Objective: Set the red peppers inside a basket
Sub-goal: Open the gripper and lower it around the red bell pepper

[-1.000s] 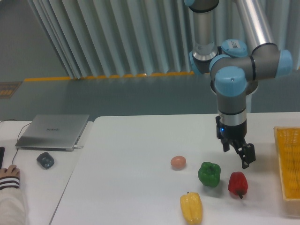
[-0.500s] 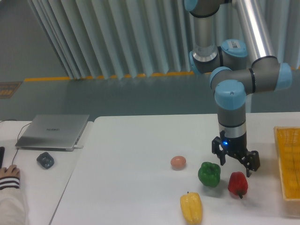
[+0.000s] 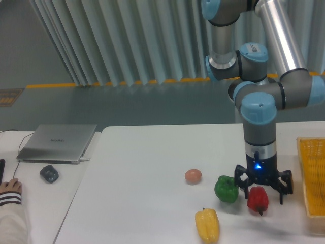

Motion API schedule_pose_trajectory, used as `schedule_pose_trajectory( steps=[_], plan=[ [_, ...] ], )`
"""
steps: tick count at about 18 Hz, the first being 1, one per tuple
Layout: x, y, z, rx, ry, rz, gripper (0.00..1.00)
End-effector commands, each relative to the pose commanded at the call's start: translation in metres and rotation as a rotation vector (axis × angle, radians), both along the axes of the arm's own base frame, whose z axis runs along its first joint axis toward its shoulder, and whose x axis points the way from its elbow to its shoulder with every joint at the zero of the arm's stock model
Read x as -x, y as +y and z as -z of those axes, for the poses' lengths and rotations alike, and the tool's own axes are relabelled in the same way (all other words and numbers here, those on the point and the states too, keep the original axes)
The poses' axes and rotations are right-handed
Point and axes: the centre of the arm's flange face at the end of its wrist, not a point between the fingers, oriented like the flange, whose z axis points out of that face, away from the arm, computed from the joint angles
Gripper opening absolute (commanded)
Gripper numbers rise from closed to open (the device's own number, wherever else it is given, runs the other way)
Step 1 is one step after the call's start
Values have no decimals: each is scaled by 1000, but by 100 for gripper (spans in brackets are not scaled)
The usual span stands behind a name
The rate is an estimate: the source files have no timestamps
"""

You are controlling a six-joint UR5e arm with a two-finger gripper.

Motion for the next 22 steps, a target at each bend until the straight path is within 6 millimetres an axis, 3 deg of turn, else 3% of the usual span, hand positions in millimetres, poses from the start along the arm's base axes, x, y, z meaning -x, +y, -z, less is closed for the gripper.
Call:
schedule_pose_trajectory(
  steps=[6,13,22],
  plan=[
    [5,4,9,14,-2,-46,100],
    [-6,13,32,31,-34,-71,100],
    [-7,15,43,34,-49,-101,100]
  ],
)
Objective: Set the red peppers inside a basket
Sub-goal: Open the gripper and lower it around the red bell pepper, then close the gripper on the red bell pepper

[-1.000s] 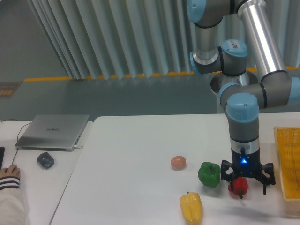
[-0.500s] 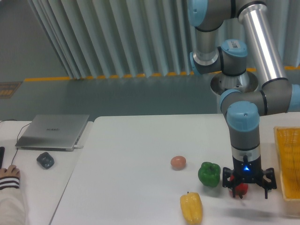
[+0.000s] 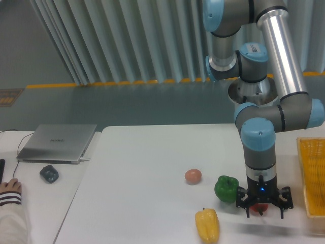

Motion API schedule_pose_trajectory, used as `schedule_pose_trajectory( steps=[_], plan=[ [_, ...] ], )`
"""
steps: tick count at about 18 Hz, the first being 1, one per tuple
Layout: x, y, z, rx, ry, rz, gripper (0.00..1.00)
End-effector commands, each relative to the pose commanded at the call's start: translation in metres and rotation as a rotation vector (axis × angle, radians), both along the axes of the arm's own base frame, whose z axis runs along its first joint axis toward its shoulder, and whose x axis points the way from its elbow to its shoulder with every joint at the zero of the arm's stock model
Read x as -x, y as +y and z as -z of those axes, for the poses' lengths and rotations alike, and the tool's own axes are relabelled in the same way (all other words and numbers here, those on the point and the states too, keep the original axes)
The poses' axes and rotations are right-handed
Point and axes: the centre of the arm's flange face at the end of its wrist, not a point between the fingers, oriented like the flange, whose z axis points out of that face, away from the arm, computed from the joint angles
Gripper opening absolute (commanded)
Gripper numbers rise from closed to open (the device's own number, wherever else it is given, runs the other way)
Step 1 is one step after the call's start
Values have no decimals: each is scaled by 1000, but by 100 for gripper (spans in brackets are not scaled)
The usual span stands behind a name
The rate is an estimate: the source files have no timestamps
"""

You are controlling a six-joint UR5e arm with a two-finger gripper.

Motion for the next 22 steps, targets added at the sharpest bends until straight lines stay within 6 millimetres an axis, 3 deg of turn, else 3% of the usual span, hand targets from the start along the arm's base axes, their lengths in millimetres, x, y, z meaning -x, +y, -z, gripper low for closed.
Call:
schedule_pose_trajectory(
  steps=[12,16,19,22],
  plan=[
    [-4,5,9,9,-8,16,99],
    [-6,5,11,14,-10,17,88],
    [-6,5,12,15,-12,15,69],
    [-7,5,8,11,-9,23,67]
  ],
)
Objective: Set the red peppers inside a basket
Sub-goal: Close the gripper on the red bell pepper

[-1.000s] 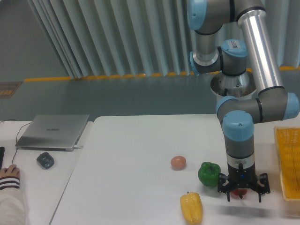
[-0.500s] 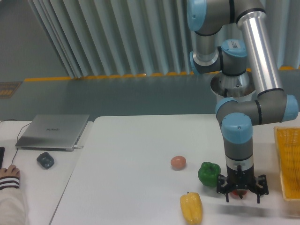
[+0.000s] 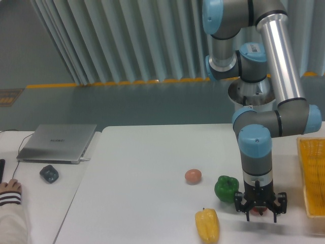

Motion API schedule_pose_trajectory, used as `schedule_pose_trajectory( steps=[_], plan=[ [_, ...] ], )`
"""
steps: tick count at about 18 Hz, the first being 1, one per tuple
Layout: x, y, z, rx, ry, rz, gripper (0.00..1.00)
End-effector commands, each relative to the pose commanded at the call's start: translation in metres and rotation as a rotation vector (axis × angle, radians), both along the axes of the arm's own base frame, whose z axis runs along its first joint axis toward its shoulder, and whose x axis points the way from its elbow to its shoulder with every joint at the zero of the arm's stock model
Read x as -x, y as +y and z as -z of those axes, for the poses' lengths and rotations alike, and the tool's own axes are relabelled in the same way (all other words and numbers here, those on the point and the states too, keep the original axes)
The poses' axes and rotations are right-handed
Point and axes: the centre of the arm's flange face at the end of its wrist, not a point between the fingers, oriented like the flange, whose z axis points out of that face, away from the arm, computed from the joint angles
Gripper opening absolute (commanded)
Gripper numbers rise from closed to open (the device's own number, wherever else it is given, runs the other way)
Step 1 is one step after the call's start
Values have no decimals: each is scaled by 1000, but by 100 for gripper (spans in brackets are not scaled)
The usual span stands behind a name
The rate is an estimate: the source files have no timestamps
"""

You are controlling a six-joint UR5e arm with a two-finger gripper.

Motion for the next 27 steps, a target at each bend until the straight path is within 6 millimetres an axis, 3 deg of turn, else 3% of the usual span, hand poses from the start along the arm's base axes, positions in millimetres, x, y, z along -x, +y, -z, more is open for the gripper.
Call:
schedule_pose_trajectory(
  steps=[11,20,21,24,27],
  plan=[
    [-7,-4,9,20,-12,7,66],
    [-7,-3,5,14,-9,7,43],
    [-7,-3,4,13,-9,6,36],
    [-8,-3,5,14,-12,8,28],
    [-9,-4,3,12,-12,9,23]
  ],
)
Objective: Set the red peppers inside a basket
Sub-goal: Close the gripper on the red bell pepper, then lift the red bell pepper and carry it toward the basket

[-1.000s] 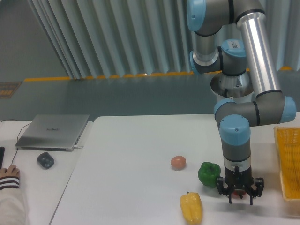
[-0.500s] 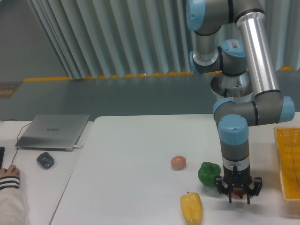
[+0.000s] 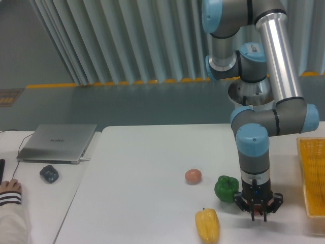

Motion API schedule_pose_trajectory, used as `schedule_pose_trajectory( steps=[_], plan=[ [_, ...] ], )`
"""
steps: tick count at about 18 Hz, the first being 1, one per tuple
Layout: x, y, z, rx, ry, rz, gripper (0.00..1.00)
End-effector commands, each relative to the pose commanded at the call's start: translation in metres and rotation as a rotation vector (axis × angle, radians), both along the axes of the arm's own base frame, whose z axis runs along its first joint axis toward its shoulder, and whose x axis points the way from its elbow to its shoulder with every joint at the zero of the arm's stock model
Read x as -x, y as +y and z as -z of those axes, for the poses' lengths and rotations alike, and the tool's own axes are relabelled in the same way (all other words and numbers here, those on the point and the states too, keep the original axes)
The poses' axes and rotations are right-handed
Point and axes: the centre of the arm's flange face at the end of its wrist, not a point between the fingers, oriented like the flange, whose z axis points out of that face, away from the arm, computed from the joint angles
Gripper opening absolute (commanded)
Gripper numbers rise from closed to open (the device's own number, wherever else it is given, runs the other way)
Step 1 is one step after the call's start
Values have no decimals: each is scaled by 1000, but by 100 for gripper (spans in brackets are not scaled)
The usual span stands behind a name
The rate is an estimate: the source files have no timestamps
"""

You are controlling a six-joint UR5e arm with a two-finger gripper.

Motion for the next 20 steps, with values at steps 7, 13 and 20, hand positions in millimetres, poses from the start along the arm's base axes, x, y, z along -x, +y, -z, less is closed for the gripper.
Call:
schedule_pose_trajectory(
  steps=[7,13,20],
  plan=[
    [1,-2,-8,-10,4,-4,13],
    [1,-2,-26,-39,3,-13,10],
    [8,-14,-89,-32,4,136,6]
  ],
)
